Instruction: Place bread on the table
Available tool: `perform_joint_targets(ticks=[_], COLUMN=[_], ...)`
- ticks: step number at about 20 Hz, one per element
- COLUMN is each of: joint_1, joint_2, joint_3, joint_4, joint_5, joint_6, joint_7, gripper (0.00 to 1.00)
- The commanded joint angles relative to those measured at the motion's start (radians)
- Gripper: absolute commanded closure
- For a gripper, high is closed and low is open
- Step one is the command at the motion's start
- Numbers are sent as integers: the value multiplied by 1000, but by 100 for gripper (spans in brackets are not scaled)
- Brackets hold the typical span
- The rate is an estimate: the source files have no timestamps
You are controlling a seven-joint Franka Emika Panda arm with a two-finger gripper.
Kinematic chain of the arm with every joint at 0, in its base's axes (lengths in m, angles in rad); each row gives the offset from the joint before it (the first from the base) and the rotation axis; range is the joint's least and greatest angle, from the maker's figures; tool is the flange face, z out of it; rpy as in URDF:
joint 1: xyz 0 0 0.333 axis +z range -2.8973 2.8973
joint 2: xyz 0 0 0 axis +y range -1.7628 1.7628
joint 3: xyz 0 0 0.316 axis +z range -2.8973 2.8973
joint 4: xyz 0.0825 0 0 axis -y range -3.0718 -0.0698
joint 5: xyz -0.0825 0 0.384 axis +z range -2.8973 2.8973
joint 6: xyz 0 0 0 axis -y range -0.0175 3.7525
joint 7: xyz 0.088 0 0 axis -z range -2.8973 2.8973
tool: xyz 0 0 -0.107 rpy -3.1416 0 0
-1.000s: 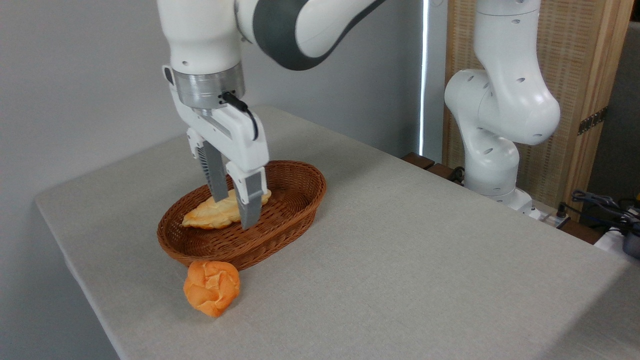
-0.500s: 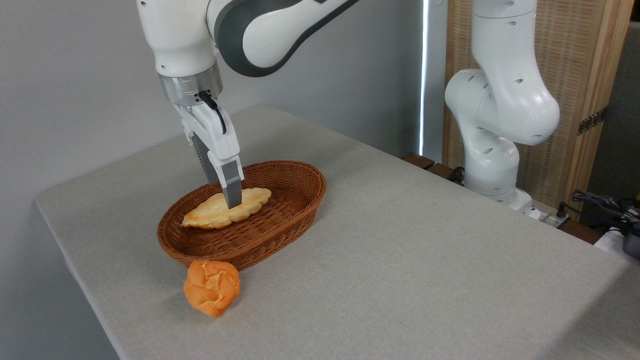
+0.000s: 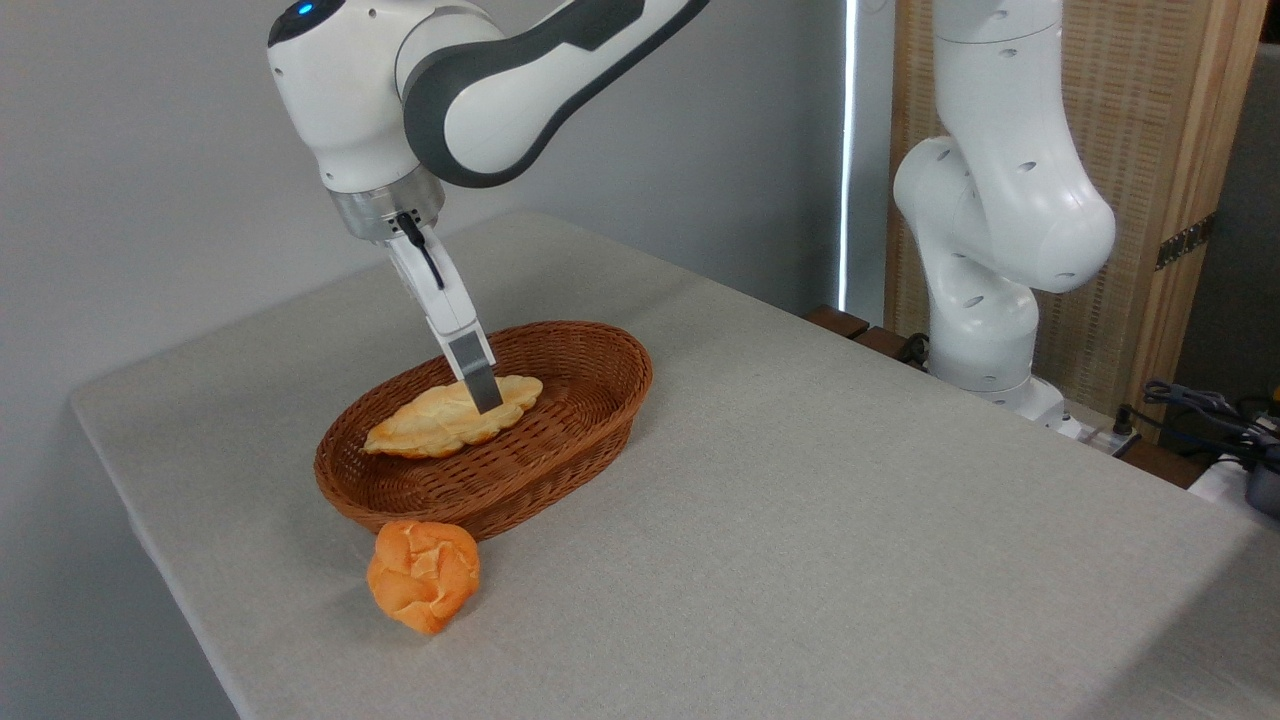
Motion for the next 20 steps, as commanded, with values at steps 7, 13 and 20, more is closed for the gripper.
perform_joint_targets(ticks=[7,13,20], joint_1=[-17,-26,-54], joint_2=[54,69,82], joint_3=[5,5,5], joint_4=[8,8,6], joint_5=[43,63,142], joint_6=[-1,20,20], joint_7=[4,2,4], gripper=[0,0,14])
